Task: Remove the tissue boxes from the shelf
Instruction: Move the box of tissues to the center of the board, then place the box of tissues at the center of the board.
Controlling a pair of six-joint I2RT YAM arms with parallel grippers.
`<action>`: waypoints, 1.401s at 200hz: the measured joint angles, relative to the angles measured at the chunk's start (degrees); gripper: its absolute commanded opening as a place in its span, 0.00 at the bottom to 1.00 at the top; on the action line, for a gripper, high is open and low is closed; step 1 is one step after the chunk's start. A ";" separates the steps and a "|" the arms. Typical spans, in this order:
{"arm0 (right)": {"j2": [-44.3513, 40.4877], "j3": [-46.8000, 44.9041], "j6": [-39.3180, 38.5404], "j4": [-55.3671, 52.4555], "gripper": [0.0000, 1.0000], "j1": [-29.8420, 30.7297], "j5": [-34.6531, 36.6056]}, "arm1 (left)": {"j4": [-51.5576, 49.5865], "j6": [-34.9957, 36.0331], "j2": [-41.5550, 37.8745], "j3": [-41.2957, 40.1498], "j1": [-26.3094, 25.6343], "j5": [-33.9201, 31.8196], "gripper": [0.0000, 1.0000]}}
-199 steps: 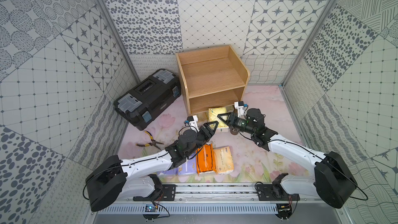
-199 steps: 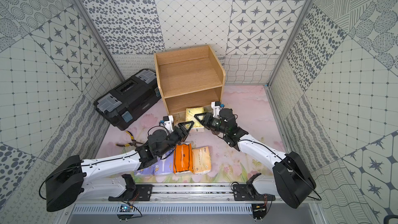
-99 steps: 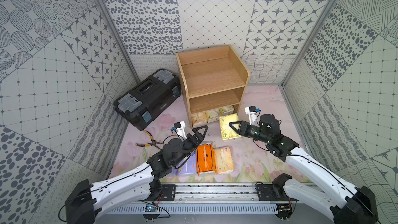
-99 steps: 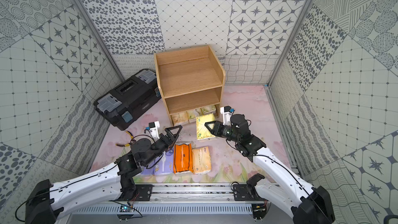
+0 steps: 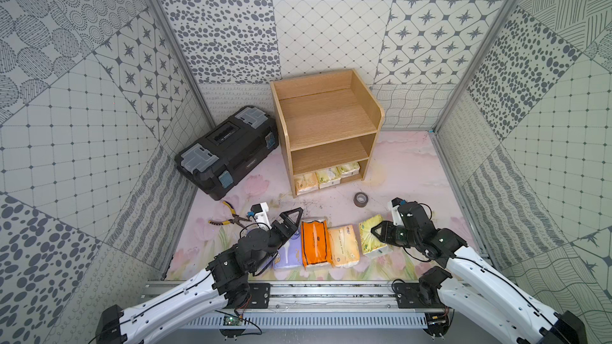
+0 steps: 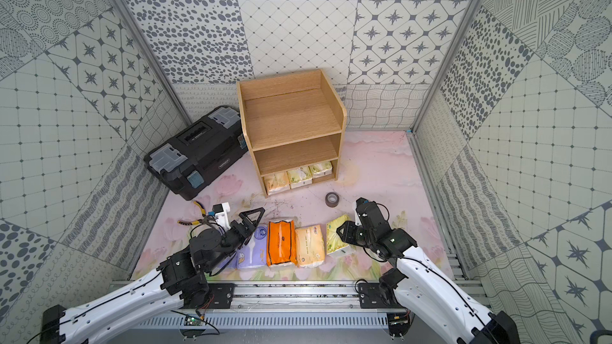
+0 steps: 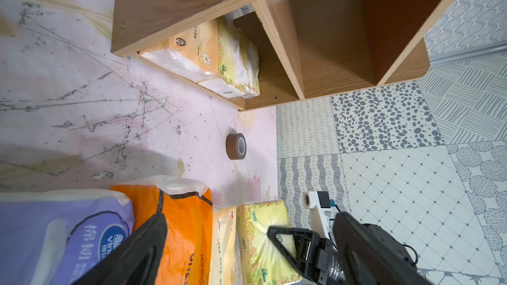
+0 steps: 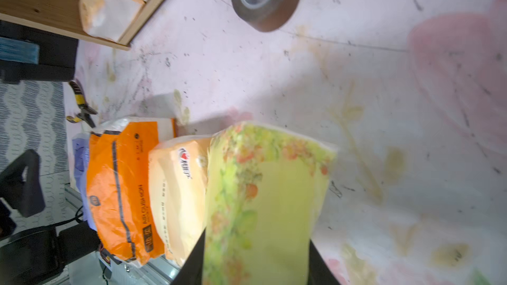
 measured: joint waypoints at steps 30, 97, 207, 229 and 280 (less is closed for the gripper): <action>-0.46 -3.82 0.37 3.93 0.22 0.00 -1.31 | -1.51 -0.42 0.48 -0.11 0.00 -0.63 0.99; -0.31 -12.90 3.26 22.51 0.22 0.00 -10.21 | -1.66 -0.81 3.87 -0.07 0.00 -0.61 0.99; 10.05 -15.93 9.05 41.35 0.62 10.73 -6.34 | -0.48 -1.25 8.35 1.60 0.00 -0.37 0.99; 9.16 -13.84 7.37 34.73 0.74 11.17 -2.47 | -0.48 -1.46 8.28 1.84 0.00 -0.37 1.00; 0.76 -10.34 6.03 19.52 0.65 11.10 6.88 | -0.66 -2.12 7.93 1.88 0.00 -0.37 1.00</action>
